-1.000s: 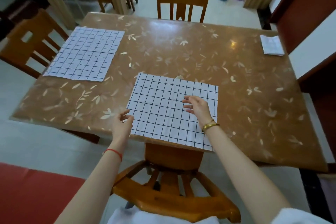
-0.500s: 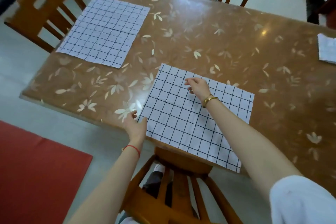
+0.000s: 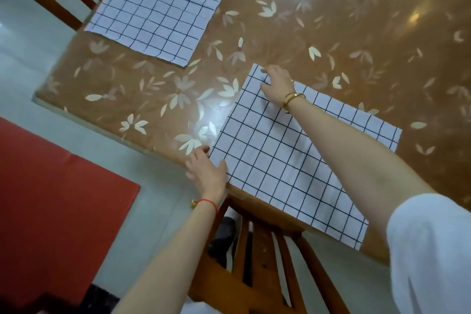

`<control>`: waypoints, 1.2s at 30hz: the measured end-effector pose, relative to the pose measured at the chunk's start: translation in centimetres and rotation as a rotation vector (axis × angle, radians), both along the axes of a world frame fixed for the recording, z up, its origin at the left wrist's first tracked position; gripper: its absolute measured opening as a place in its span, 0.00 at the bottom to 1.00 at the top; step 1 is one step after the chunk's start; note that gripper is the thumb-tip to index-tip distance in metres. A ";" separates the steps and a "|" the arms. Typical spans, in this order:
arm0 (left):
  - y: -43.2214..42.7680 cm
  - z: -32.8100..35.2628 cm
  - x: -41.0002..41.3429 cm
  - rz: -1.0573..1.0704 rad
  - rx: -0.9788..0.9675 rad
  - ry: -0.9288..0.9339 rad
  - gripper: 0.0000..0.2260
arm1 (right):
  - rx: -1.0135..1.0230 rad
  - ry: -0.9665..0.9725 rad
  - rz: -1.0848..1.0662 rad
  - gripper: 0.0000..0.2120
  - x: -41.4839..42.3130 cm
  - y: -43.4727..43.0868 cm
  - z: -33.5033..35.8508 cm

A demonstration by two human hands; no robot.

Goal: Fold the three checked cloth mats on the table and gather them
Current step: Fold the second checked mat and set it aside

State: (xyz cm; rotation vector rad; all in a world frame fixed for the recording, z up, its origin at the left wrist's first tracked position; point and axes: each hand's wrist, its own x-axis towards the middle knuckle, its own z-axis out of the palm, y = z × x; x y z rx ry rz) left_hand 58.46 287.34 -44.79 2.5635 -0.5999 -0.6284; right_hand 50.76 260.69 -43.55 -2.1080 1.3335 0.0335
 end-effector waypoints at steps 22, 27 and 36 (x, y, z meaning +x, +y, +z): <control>0.3 2.1 1.7 0.111 -0.165 0.170 0.08 | -0.073 -0.074 -0.063 0.06 -1.8 -1.2 3.4; -1.0 5.4 3.0 0.056 -0.333 0.220 0.11 | -0.134 -0.264 -0.193 0.06 -6.5 0.8 7.1; -3.6 12.9 4.3 -0.199 -0.570 0.081 0.05 | -0.379 -0.199 -0.197 0.09 -15.7 5.4 14.8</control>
